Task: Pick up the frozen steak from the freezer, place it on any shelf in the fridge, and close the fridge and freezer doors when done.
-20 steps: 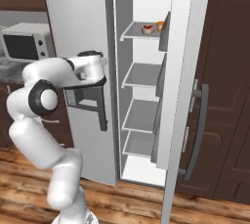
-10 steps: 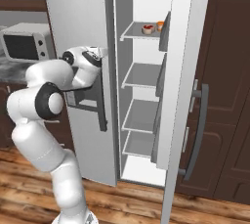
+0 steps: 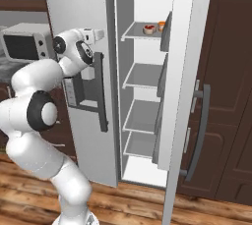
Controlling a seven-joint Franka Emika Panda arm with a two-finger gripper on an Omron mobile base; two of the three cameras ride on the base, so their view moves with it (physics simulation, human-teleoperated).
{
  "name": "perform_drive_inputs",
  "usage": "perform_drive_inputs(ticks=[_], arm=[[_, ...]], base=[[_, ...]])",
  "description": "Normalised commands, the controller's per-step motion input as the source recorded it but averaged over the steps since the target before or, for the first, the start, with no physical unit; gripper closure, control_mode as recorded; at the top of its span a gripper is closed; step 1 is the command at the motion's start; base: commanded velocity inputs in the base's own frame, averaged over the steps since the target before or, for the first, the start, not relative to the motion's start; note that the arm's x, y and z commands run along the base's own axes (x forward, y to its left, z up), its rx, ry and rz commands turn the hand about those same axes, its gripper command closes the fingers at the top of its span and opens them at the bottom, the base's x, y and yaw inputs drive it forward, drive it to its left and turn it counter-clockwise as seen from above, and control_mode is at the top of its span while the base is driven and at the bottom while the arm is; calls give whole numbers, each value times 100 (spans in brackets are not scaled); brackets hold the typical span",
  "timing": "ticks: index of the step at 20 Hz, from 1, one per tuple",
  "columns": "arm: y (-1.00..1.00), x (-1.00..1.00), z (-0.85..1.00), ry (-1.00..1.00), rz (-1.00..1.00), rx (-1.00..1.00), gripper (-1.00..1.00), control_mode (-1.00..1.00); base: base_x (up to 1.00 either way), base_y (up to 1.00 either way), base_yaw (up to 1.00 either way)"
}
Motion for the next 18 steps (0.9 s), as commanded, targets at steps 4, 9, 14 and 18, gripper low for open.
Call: perform_drive_inputs(ticks=[4,9,14,18], arm=[[0,-100,100,2,0,0,-100,-100],[-10,-100,41,15,4,0,-100,-100],[-24,-100,-49,13,3,-2,-100,-100],[-16,-100,-77,16,0,-5,-100,-100]], base=[[0,0,0],[0,0,0],[0,0,0],[0,0,0]])
